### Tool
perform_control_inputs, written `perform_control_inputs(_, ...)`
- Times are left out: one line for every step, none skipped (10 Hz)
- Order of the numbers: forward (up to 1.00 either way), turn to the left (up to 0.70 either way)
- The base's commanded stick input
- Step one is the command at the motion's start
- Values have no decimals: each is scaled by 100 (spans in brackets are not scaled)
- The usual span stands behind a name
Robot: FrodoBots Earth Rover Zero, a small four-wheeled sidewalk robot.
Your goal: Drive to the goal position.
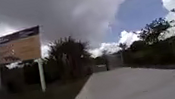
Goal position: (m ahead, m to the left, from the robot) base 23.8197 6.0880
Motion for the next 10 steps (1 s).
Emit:
perform_control_inputs(85, 0)
perform_control_inputs(85, 0)
perform_control_inputs(85, 0)
perform_control_inputs(85, 0)
perform_control_inputs(85, 0)
perform_control_inputs(85, 0)
perform_control_inputs(85, 0)
perform_control_inputs(85, 0)
perform_control_inputs(85, 0)
perform_control_inputs(85, 0)
